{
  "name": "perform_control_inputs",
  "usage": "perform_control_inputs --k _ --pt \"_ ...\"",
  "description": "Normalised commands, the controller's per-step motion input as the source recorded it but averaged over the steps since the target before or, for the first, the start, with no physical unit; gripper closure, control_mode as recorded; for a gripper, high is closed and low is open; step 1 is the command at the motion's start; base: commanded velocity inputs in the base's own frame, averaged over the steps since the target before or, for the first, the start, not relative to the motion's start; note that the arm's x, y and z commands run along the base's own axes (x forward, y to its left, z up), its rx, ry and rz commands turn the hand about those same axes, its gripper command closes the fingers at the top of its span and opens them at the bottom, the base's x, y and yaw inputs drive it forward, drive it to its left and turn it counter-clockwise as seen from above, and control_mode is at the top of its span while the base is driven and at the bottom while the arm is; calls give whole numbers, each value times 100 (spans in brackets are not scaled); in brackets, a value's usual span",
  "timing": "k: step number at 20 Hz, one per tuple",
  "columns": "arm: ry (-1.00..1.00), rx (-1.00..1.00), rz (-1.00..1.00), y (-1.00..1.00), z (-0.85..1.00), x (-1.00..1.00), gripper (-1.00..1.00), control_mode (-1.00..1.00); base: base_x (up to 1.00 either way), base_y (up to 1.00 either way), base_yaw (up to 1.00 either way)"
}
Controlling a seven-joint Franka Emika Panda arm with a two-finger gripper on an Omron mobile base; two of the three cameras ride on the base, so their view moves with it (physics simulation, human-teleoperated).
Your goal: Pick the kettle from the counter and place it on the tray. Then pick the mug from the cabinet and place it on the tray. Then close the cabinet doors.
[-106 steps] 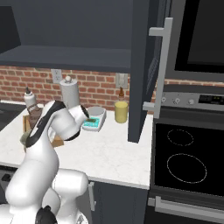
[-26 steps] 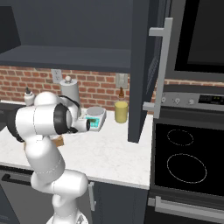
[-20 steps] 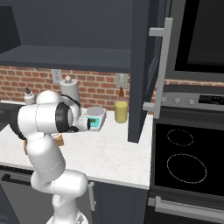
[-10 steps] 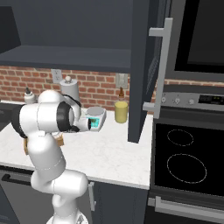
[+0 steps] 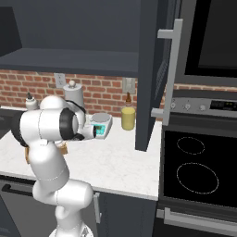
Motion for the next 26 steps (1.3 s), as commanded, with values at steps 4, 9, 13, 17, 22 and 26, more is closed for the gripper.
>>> perform_control_inputs --k 4,9,13,17,22,26 --pt "-3 0 0 -5 24 -30 -100 -100 0 0 0" --pt "-6 2 0 -19 31 -50 -100 -100 0 0 0" --pt "-6 5 0 -27 36 -58 -100 -100 0 0 0" --pt "-7 6 0 -27 43 -63 -100 -100 0 0 0" --pt "-6 5 -1 -19 63 -51 -100 -100 0 0 0" --pt "0 2 -5 -24 75 -37 -100 -100 0 0 0"
